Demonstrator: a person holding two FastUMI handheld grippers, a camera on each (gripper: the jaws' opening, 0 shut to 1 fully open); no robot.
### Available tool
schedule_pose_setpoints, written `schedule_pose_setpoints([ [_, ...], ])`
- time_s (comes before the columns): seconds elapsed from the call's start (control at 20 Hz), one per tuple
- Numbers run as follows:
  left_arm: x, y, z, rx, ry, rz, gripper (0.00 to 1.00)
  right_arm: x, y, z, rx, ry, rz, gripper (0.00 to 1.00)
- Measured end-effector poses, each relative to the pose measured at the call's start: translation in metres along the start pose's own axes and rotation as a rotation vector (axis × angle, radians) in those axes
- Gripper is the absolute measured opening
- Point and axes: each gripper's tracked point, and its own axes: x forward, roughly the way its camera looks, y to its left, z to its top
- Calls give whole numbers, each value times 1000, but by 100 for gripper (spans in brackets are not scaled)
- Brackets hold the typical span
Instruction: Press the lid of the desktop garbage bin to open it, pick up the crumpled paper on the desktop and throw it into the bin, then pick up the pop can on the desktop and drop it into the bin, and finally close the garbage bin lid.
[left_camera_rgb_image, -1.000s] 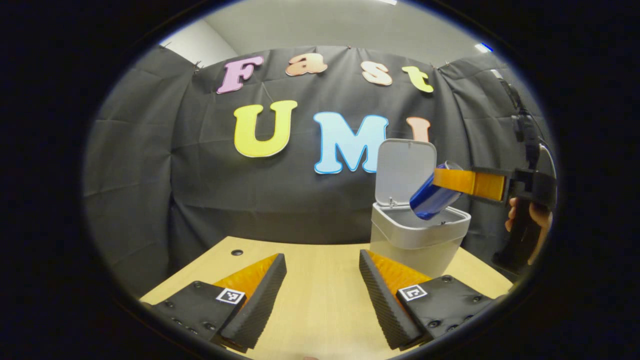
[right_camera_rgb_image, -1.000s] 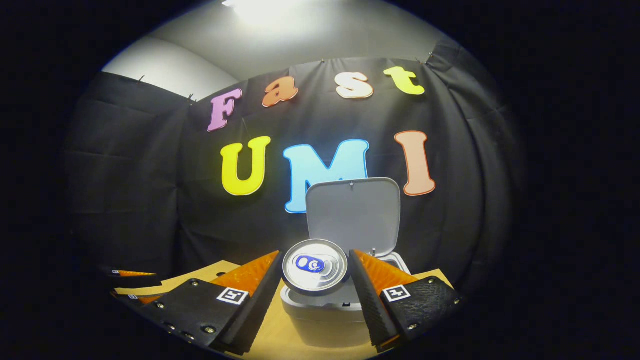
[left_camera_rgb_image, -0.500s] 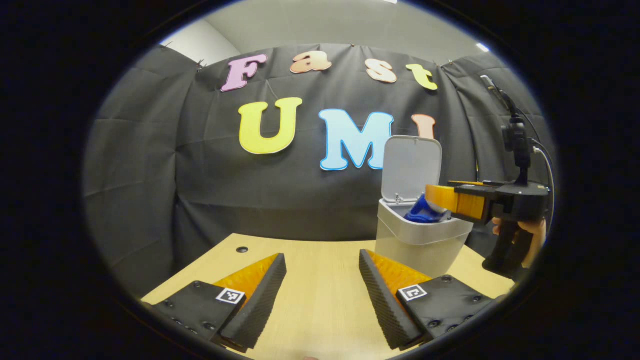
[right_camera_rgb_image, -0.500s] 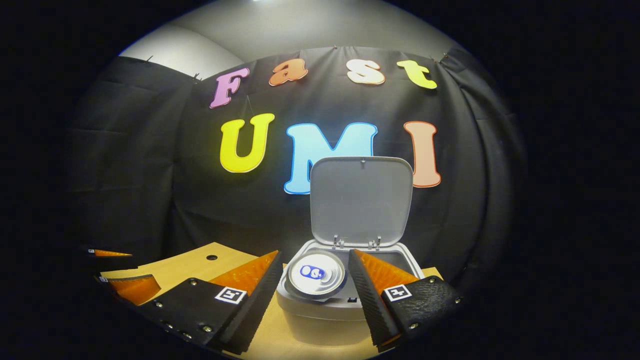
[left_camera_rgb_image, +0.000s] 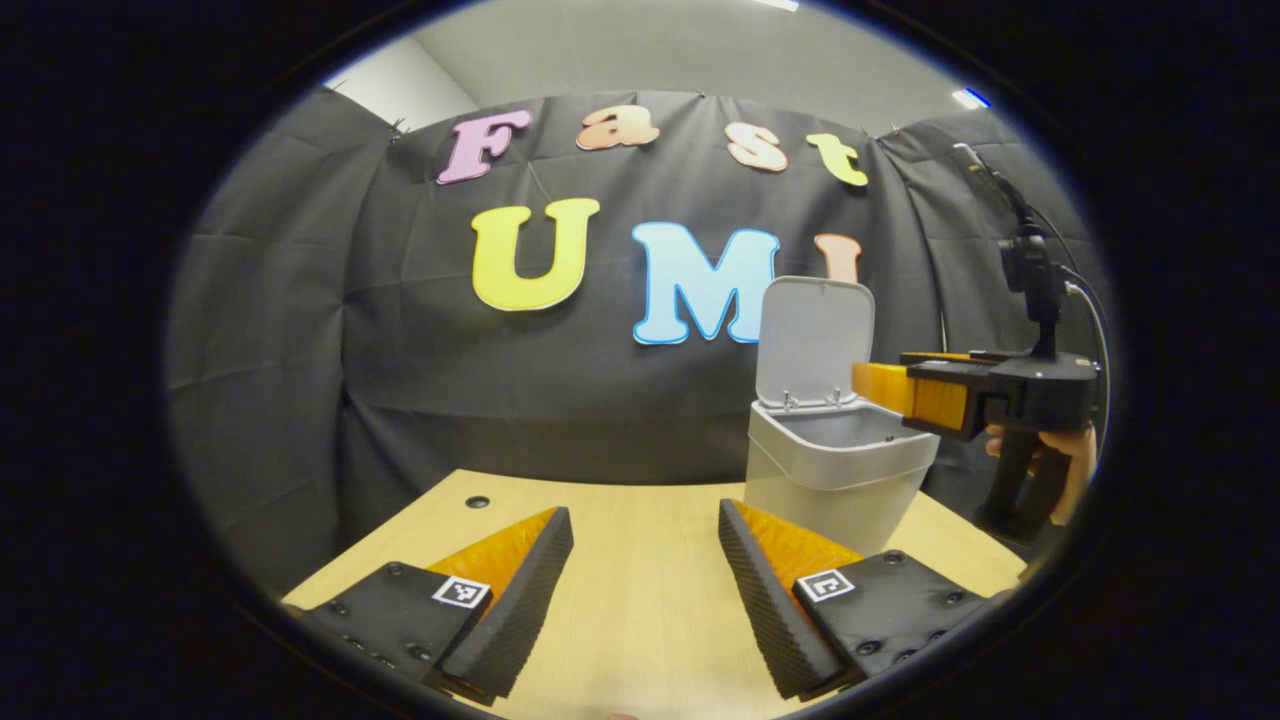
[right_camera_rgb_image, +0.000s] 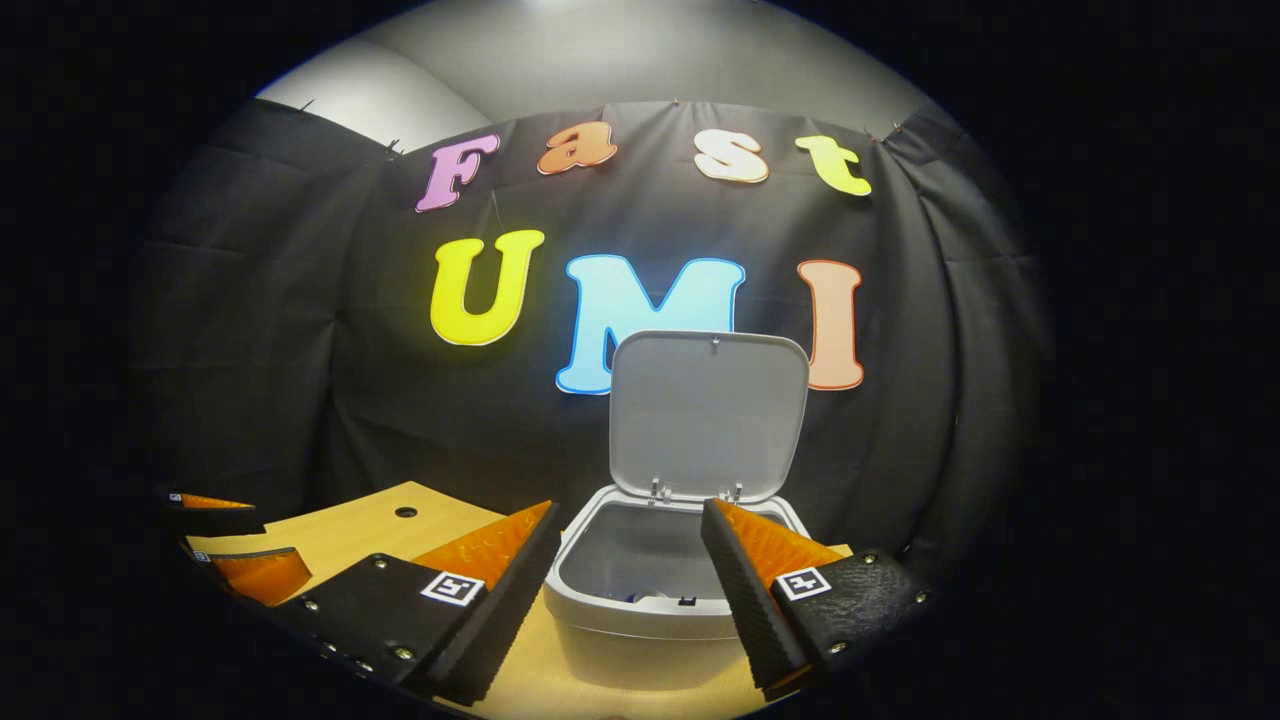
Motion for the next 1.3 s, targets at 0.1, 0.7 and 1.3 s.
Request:
schedule_pose_setpoints([
  [0.1, 0, 1, -1, 2, 3, -25, 94, 1, 1, 7, -6, 0, -14, 95],
  [0.7, 18, -3, 6, 36, -33, -203, 94, 54, -37, 94, -103, -32, -172, 95],
  [1.3, 39, 17, 18, -1, -41, -191, 96, 135, -65, 137, -111, -59, -234, 95],
])
